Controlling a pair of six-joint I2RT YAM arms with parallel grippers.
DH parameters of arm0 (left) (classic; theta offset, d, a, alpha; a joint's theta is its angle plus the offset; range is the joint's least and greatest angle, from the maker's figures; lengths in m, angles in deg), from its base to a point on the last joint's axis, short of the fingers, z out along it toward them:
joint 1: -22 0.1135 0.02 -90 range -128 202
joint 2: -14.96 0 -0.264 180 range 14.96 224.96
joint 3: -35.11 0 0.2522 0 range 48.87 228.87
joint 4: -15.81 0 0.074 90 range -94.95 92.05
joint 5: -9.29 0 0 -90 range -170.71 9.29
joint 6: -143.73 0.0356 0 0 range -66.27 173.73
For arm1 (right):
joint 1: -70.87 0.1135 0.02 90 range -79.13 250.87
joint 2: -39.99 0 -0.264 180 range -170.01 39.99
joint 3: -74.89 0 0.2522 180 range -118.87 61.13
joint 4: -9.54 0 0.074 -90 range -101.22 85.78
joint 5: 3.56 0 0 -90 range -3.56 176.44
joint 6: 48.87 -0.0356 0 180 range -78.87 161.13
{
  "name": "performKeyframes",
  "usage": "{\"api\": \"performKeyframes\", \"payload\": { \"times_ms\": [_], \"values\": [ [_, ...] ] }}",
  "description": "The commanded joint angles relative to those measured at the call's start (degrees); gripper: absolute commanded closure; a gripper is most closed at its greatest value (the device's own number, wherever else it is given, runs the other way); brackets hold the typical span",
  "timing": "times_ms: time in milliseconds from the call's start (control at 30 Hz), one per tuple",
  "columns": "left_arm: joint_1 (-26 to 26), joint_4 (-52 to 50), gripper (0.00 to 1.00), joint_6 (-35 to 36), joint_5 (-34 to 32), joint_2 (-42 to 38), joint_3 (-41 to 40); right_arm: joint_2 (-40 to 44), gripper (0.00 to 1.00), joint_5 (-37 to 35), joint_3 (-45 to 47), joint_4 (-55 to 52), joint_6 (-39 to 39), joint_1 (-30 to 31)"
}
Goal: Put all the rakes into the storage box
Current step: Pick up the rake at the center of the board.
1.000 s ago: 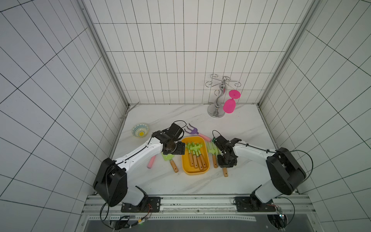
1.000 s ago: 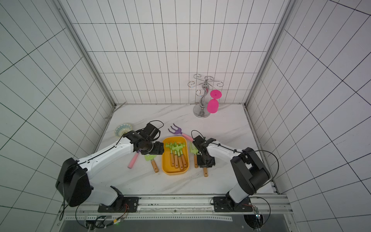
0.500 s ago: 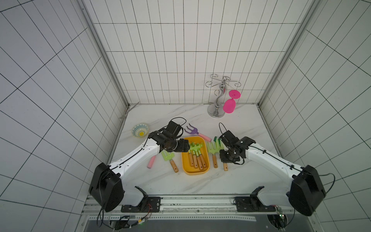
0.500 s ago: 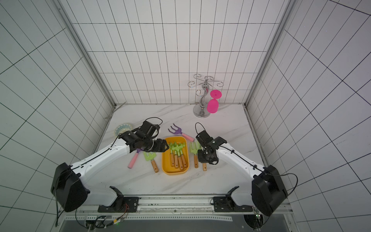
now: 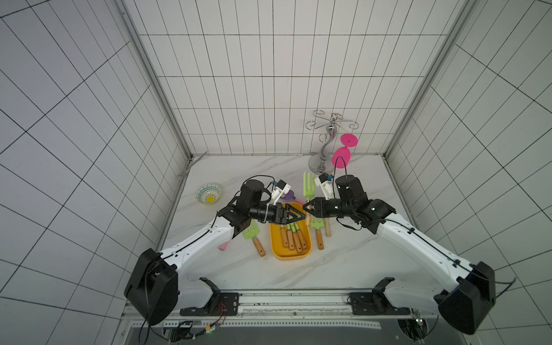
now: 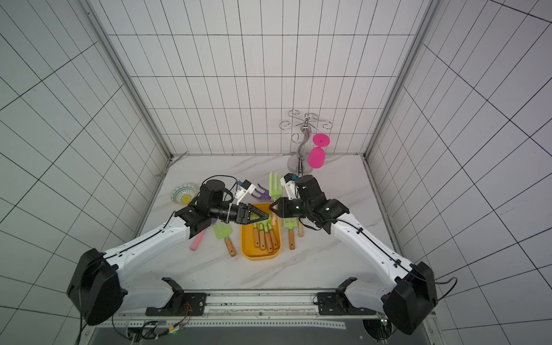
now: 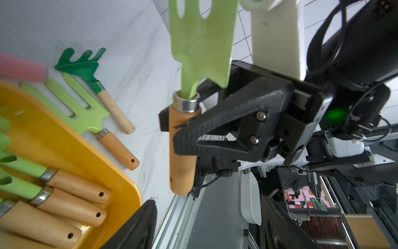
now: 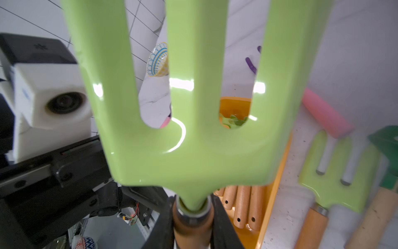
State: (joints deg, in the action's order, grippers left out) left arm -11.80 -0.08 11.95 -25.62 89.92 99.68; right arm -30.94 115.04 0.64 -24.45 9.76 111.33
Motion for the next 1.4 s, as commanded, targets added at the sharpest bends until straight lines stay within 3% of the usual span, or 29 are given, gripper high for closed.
{"api": "performKeyframes", "payload": {
  "times_ms": [0, 267, 567, 767, 867, 967, 1033, 1100, 1300, 1367],
  "values": [
    [0.3, 9.1, 0.23, -2.6, 4.0, -1.3, -1.3, -0.5, 0.78, 8.3, -2.4, 10.5, -3.6, -0.5],
    [0.3, 8.5, 0.28, -1.0, 1.8, -3.7, -2.7, -1.1, 0.78, 16.0, 0.0, 20.4, -9.7, -0.8],
    [0.3, 15.2, 0.53, -6.7, -2.5, -7.4, -5.2, -0.9, 0.77, 17.7, 3.7, 25.4, -12.7, -0.8],
    [0.2, 13.8, 0.69, -7.2, -6.5, -9.4, -6.6, -0.7, 0.76, 18.1, 5.1, 25.8, -13.0, -0.8],
    [0.1, 11.2, 0.77, -6.6, -8.1, -9.8, -6.8, -0.9, 0.67, 18.4, 5.5, 25.2, -12.8, -0.7],
    [-0.3, 8.0, 0.82, -5.6, -11.2, -11.1, -7.2, -0.3, 0.39, 17.6, 5.1, 20.8, -10.0, -0.8],
    [-0.9, 3.3, 0.85, -3.6, -14.6, -12.2, -7.2, 1.9, 0.24, 14.1, 4.0, 13.8, -5.7, -1.3],
    [-2.0, -4.1, 0.87, -1.1, -19.9, -13.1, -6.7, 5.1, 0.15, 6.6, 3.2, 5.1, -1.9, -2.2],
    [-7.7, -22.8, 0.91, 0.3, -40.1, -13.6, -6.6, 12.8, 0.11, -18.4, 1.3, -21.3, 3.4, -8.2],
    [-10.8, -26.6, 0.91, -2.0, -47.3, -11.9, -5.6, 13.8, 0.11, -22.7, 1.5, -27.4, 3.9, -9.8]
  ]
}}
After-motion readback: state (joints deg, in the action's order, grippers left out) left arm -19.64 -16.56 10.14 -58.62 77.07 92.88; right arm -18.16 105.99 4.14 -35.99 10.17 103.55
